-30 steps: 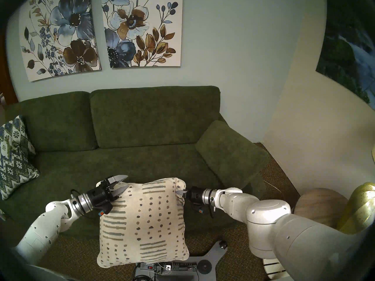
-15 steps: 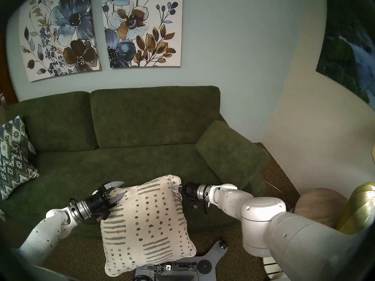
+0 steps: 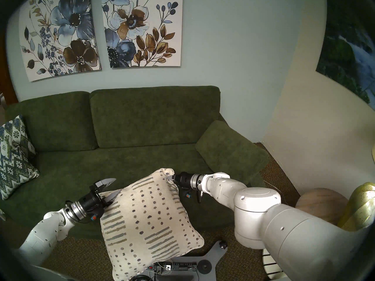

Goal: Fluff a cushion

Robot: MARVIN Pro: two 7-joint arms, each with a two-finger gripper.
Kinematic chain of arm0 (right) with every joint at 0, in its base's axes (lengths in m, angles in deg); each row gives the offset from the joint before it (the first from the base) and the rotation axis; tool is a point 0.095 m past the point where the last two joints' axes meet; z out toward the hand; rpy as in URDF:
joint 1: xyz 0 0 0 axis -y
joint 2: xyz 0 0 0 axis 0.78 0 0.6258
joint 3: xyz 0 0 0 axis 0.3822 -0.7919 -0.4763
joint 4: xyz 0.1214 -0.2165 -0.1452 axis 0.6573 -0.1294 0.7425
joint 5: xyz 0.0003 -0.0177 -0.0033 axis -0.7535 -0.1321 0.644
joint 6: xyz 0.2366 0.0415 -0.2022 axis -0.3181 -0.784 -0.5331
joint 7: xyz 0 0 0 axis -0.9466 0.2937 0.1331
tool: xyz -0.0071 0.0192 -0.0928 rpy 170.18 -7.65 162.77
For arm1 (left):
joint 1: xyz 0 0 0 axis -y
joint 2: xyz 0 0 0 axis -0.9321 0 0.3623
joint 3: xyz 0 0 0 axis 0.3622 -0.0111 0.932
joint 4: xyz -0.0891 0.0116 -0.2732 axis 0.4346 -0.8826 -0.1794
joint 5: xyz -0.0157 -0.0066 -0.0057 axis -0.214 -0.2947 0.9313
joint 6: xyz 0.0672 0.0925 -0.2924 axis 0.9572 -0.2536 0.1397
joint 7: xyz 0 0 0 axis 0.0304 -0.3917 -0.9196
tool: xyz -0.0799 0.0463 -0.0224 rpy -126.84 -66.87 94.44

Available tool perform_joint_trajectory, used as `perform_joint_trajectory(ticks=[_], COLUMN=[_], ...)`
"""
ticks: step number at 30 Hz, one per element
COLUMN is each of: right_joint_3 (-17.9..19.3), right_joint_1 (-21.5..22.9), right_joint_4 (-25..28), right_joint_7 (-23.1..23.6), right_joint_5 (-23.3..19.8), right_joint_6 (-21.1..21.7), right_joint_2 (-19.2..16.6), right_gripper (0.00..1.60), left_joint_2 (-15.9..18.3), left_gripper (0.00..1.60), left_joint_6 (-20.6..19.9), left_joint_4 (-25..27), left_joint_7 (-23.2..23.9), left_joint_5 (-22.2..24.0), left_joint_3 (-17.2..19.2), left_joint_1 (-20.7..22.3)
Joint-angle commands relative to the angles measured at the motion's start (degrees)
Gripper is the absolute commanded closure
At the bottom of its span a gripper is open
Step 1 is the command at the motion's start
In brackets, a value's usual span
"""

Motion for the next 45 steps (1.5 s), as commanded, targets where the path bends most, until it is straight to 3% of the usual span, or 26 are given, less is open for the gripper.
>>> perform_joint_trajectory(ticks=[1, 8, 21, 45], right_joint_3=[1.0, 1.9, 4.2, 9.3], right_joint_1=[6.7, 8.3, 10.3, 14.7], right_joint_4=[-0.1, -0.2, -0.2, -0.2], right_joint_7=[1.3, 3.3, 5.8, 11.4], right_joint_5=[-0.5, -0.6, -0.8, -0.6], right_joint_6=[-0.1, -0.3, -0.1, 0.8], right_joint_2=[1.5, 2.3, 5.1, 6.1], right_gripper=[1.6, 1.6, 1.6, 1.6], left_joint_2=[3.2, 2.2, 1.0, 0.8], left_gripper=[0.0, 0.0, 0.0, 0.0], left_joint_6=[2.7, 6.5, 11.5, 11.5], left_joint_4=[6.3, 10.8, 11.5, 16.0], left_joint_7=[-6.7, -10.2, -4.0, -1.8], left_joint_5=[4.2, 5.9, 7.6, 11.9], left_joint_3=[5.3, 5.5, 4.1, 7.1], left_joint_1=[2.1, -2.4, -10.7, -20.3])
